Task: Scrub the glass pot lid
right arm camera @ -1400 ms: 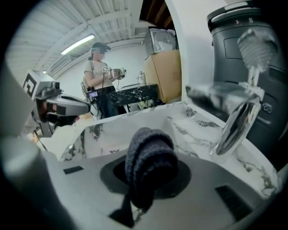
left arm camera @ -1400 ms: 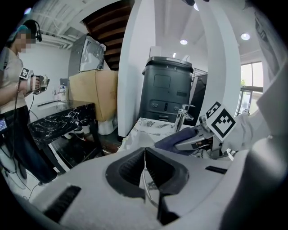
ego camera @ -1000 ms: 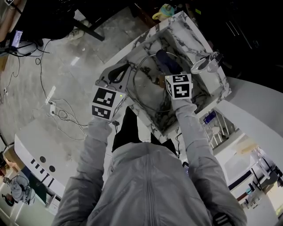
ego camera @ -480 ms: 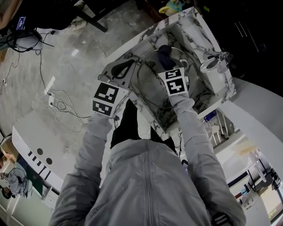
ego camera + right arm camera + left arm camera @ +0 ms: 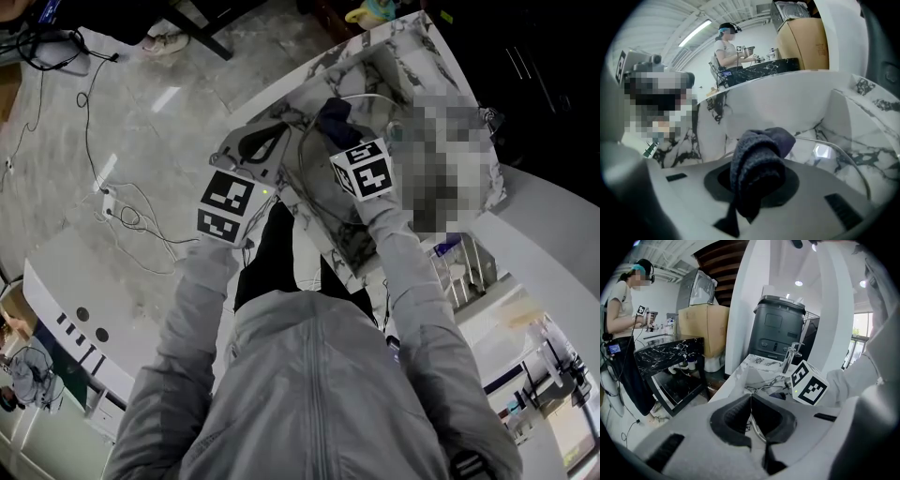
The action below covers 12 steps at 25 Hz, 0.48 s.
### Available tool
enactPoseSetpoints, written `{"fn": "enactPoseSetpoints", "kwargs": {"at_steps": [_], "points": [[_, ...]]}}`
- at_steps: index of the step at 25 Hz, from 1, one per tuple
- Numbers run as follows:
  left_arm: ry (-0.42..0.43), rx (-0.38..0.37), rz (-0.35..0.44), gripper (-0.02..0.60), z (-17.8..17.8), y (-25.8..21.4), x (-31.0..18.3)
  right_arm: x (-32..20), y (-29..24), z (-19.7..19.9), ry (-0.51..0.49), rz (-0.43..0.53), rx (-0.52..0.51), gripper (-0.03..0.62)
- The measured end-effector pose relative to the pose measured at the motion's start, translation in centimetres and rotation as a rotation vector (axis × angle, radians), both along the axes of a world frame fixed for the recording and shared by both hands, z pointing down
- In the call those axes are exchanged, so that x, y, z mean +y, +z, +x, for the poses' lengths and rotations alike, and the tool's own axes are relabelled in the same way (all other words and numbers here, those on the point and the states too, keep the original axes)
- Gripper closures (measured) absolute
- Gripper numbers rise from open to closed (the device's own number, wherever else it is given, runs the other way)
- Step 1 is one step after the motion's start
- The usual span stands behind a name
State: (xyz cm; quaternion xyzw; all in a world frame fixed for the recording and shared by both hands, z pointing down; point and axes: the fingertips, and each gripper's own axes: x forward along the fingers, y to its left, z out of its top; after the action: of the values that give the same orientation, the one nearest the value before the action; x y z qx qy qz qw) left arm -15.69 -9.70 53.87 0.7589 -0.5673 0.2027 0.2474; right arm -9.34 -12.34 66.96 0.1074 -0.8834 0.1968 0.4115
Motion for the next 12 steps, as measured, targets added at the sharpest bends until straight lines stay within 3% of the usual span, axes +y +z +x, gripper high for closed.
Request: {"fn": "enactPoseSetpoints", "kwargs": {"at_steps": [7,12], "points": [[0.011,0.004,0.003,0.554,0.4,-0.2,0.1,3.0,-0.1,-0.2,-0.051,-0.061,0.000,0.518],[0.020,0.002,0.009,0.554,0.5,-0.4,0.1,5.2,0.1,0.3,-0.096,-0.157,-0.004,0.518]]}}
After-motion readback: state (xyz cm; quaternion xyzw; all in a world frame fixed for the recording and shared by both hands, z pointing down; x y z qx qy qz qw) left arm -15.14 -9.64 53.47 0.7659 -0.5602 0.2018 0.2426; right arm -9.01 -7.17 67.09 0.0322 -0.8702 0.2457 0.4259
